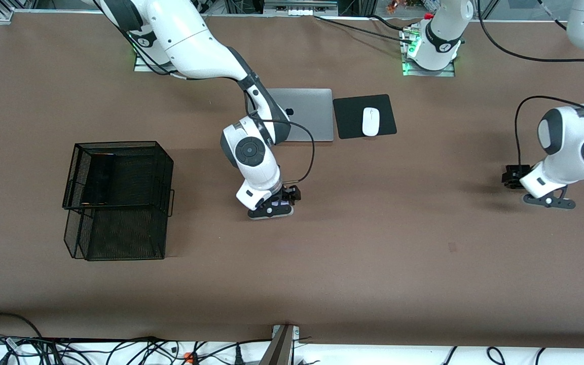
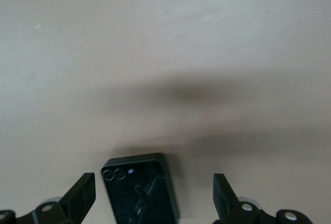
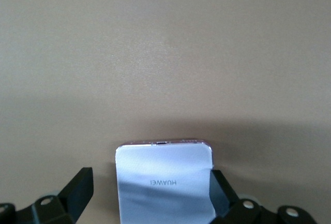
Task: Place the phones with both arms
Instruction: 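Grasp the Huawei with the right gripper while the left gripper grasps the flip, then lower the white Huawei phone into the basket with the right gripper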
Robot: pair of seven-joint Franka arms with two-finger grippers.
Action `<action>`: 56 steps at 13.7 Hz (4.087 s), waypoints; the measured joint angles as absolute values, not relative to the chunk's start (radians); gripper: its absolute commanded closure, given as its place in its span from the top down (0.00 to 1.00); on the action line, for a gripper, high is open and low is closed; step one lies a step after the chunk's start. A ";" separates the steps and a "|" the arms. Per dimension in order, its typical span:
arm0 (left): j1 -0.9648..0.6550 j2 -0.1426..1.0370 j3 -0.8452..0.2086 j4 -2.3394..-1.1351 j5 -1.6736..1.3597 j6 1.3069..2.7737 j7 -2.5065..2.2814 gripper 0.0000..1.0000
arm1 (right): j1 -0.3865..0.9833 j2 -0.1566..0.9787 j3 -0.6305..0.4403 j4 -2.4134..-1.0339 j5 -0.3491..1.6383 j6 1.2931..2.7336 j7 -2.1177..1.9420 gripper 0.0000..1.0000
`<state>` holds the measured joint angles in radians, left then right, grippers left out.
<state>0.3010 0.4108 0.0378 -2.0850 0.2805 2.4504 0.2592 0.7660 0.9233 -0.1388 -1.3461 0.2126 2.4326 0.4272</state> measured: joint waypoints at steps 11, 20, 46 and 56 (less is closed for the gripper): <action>0.573 0.408 -0.116 -2.225 0.207 2.637 0.212 1.00 | 0.788 0.925 -0.137 -1.346 0.068 2.432 0.408 1.00; 0.586 0.430 -0.120 -2.233 0.194 2.674 0.202 1.00 | 0.788 0.925 -0.138 -1.346 -0.002 2.432 0.402 1.00; 0.612 0.469 -0.124 -2.232 0.193 2.741 0.176 0.00 | 0.681 0.778 -0.213 -1.318 -0.016 2.232 0.357 0.00; 0.493 0.491 -0.146 -2.077 0.193 2.543 -0.016 0.00 | 0.426 0.633 -0.343 -1.331 -0.015 1.977 -0.009 0.00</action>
<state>0.4930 0.4907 -0.1456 -2.0772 0.1927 2.5427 -0.0157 0.4257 0.6331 -0.3427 -1.3313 -0.0154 1.9766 -0.0088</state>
